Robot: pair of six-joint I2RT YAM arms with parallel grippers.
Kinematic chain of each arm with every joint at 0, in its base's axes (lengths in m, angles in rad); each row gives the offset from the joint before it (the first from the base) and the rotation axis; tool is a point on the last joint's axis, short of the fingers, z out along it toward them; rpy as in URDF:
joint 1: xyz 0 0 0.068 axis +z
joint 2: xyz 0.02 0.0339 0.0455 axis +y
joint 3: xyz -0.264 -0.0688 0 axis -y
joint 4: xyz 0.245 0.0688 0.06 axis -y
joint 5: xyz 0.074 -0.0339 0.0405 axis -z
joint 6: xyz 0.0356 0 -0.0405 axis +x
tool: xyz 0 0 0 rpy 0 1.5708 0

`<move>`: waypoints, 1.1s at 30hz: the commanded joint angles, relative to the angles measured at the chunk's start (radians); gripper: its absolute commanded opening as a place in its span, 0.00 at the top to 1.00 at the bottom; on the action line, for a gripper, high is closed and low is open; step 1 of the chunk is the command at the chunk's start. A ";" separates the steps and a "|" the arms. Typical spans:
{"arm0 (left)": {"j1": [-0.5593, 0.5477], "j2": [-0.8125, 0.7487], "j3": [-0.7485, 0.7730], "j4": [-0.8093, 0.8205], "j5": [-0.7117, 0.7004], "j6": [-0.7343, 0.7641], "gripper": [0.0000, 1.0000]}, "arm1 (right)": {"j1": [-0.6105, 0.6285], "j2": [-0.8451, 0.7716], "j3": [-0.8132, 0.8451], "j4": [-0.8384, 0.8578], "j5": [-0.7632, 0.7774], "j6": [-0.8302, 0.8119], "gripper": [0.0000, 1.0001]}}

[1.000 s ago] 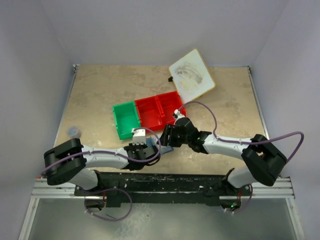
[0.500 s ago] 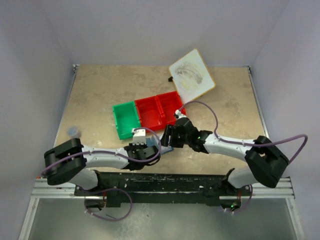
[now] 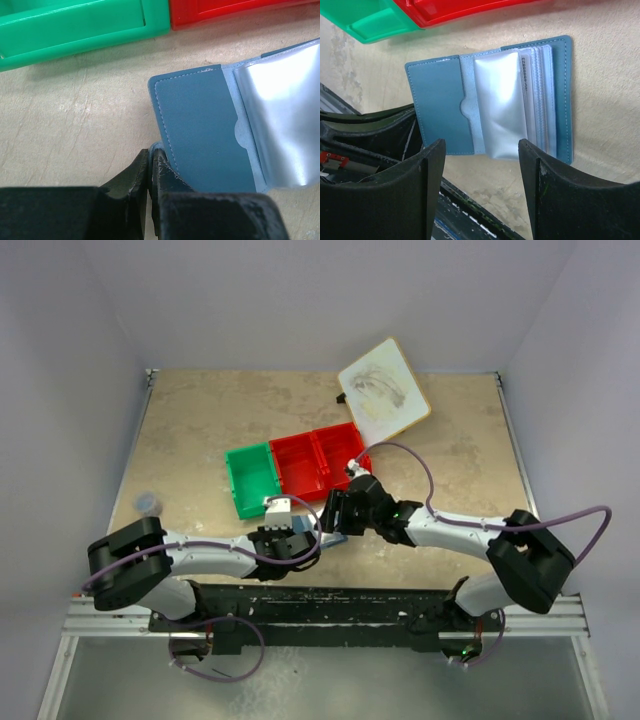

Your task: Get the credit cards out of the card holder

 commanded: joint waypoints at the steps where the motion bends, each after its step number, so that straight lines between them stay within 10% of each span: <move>1: 0.009 0.023 -0.054 -0.070 0.063 -0.013 1.00 | 0.004 -0.028 0.018 -0.027 0.020 0.025 0.36; 33: 0.009 0.024 -0.050 -0.071 0.058 -0.020 1.00 | 0.005 0.211 0.057 0.310 -0.270 -0.029 0.39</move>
